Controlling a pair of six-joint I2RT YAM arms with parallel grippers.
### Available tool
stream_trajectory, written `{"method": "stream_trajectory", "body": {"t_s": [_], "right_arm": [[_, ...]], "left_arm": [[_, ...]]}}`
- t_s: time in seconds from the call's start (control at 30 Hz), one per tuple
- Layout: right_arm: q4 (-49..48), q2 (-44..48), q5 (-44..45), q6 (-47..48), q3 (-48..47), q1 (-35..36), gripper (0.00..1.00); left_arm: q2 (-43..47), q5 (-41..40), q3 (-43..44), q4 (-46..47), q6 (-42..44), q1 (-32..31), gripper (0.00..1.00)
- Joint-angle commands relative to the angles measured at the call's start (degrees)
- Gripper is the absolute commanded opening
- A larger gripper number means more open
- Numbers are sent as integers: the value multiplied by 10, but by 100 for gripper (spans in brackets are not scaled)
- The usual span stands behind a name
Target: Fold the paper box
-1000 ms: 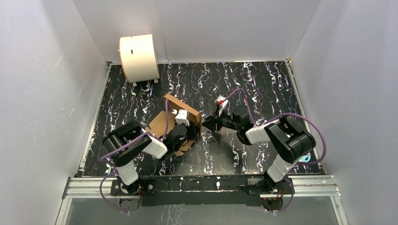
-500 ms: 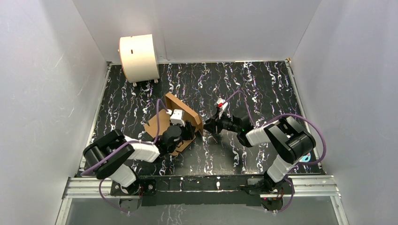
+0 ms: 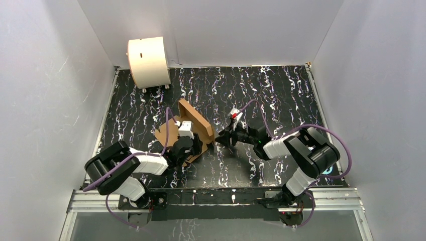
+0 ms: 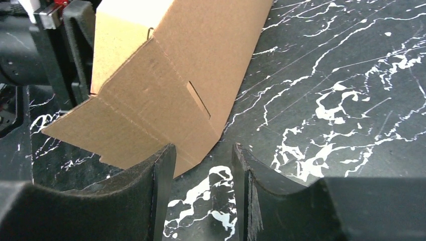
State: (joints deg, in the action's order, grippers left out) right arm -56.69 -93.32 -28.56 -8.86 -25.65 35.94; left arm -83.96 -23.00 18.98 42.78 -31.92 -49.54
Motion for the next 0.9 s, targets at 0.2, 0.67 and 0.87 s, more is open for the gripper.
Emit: {"method": "stream_trajectory", "body": {"t_s": [0.2,0.67,0.87], "right_arm": [[-59,-13,48,-11,-7,43,62],[-54,6,82,18,15,49,79],[16,54,52,52,19,48,82]], "left_arm": [[-40,27,23,-13,-32,4,34],[-42,40,45,-29,-40,4,34],[-28,32,58,-56,-40,7,34]]}}
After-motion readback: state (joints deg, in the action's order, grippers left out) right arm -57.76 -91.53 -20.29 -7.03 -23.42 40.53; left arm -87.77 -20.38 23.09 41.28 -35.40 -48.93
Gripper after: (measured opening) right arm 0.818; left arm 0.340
